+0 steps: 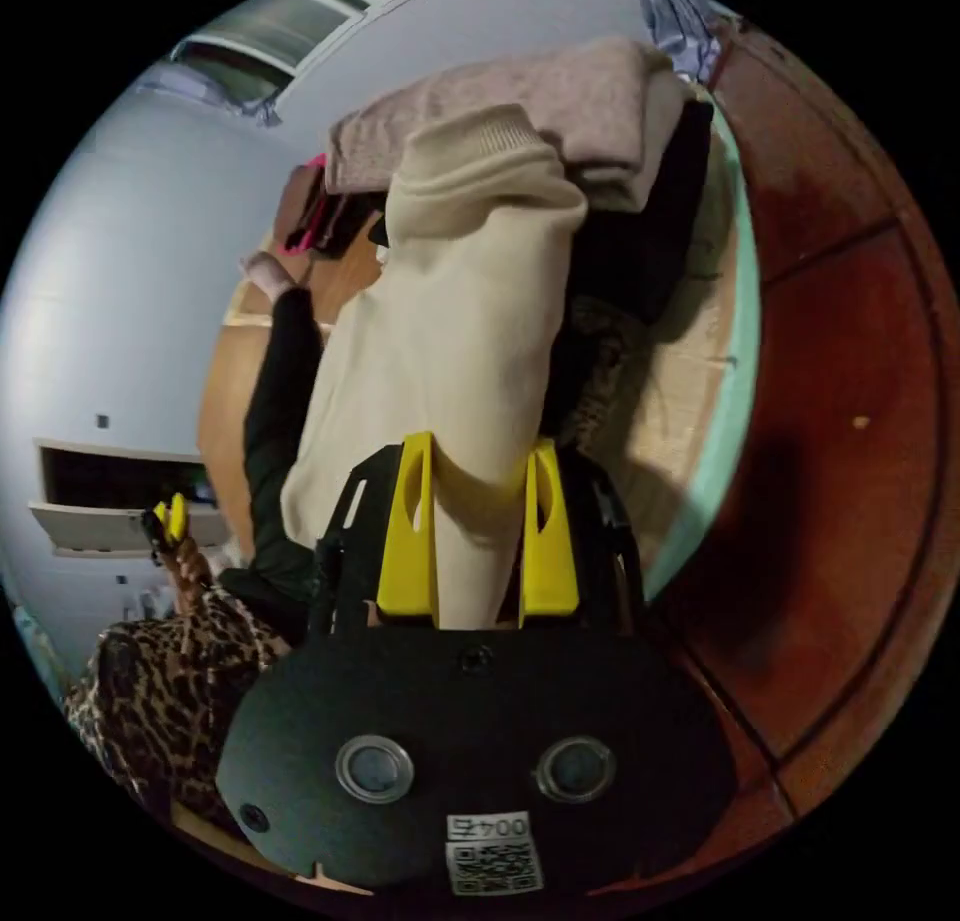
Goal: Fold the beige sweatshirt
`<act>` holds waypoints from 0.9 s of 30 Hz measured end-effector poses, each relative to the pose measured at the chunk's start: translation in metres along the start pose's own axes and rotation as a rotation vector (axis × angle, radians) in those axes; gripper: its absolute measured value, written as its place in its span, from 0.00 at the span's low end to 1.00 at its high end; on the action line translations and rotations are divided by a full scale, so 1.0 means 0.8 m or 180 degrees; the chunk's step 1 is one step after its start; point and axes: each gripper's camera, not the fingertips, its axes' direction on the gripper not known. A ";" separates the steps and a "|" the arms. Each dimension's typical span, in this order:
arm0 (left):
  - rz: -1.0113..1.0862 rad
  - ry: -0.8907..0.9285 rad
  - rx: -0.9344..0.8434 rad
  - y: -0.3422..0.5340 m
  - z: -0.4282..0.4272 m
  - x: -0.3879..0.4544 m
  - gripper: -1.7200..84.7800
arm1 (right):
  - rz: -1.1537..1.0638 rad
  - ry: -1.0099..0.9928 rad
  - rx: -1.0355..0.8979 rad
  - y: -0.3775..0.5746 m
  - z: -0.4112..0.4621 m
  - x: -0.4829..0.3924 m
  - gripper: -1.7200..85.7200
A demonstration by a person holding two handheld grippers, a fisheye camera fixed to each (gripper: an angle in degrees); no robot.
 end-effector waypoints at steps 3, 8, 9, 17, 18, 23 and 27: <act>-0.0039 -0.0603 0.0447 0.027 -0.046 -0.014 0.11 | -0.0215 0.0820 0.0194 0.015 -0.042 -0.045 0.14; -0.0320 -0.1406 0.0800 0.076 -0.086 -0.048 0.11 | -0.0813 0.1236 0.1097 0.032 -0.082 -0.129 0.13; -0.0354 -0.1436 0.0812 0.080 -0.086 -0.052 0.11 | -0.0857 0.1205 0.1079 0.029 -0.078 -0.132 0.14; -0.0718 -0.1528 0.0866 0.099 -0.057 -0.098 0.11 | -0.0574 0.1489 0.0904 0.030 0.029 -0.062 0.17; -0.0713 -0.1538 0.0866 0.097 -0.054 -0.099 0.11 | -0.0546 0.1418 0.0890 0.030 0.026 -0.058 0.17; -0.0694 -0.1845 0.0775 0.077 -0.035 -0.106 0.12 | -0.0549 0.1385 0.0836 0.015 -0.002 -0.073 0.17; -0.0690 -0.2221 0.0661 0.065 -0.017 -0.113 0.12 | -0.0643 0.1524 0.0890 0.007 0.015 -0.085 0.16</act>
